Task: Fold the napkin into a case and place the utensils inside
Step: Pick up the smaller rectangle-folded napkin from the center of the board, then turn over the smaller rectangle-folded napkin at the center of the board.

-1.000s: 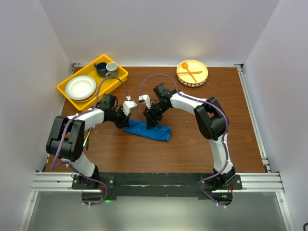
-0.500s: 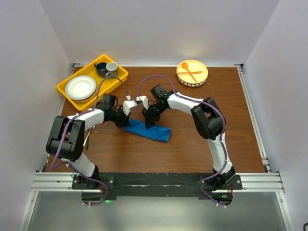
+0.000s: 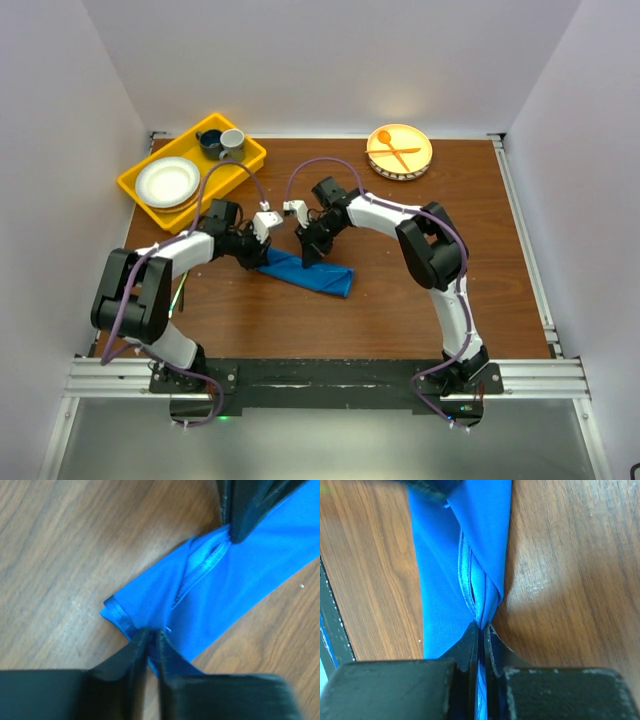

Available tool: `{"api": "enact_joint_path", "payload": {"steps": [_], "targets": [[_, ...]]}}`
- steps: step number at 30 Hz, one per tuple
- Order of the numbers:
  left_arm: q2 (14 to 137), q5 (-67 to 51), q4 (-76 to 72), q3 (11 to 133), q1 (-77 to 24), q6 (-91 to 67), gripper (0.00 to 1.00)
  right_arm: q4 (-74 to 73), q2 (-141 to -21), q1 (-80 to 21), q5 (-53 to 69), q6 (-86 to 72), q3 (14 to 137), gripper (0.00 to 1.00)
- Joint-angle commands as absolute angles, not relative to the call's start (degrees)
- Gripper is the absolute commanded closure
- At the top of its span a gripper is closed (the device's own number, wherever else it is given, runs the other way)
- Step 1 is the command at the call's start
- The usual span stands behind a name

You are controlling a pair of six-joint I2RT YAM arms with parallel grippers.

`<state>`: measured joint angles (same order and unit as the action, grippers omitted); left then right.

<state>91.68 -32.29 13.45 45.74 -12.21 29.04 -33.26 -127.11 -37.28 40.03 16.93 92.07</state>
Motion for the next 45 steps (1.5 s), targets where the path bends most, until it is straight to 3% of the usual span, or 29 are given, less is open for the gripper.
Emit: {"api": "enact_joint_path", "payload": {"steps": [1, 10, 14, 26, 32, 45], "targets": [[86.58, -33.21, 15.47, 43.33, -11.95, 28.48, 0.66, -35.95, -127.62, -38.23, 30.42, 16.35, 88.95, 1.0], [77.7, -43.23, 19.07, 49.56, -6.6, 22.51, 0.27, -31.21, -120.86, -38.14, 21.98, 17.58, 85.26, 1.0], [75.42, -43.24, 19.6, 51.41, -4.22, 20.22, 0.22, -28.22, -117.16, -38.23, 17.06, 19.42, 83.23, 1.0], [73.74, -40.87, 21.09, 51.5, 0.0, 20.48, 0.21, -14.08, -106.88, -40.6, -7.63, 27.85, 77.01, 1.0], [73.21, -40.08, 20.74, 50.8, 1.49, 20.48, 0.21, 2.0, -105.38, -45.17, -22.46, 37.51, 68.66, 1.0], [71.63, -37.18, 19.78, 49.22, 2.29, 21.18, 0.21, 34.44, -108.63, -60.72, -42.08, 51.85, 52.48, 1.0]]}}
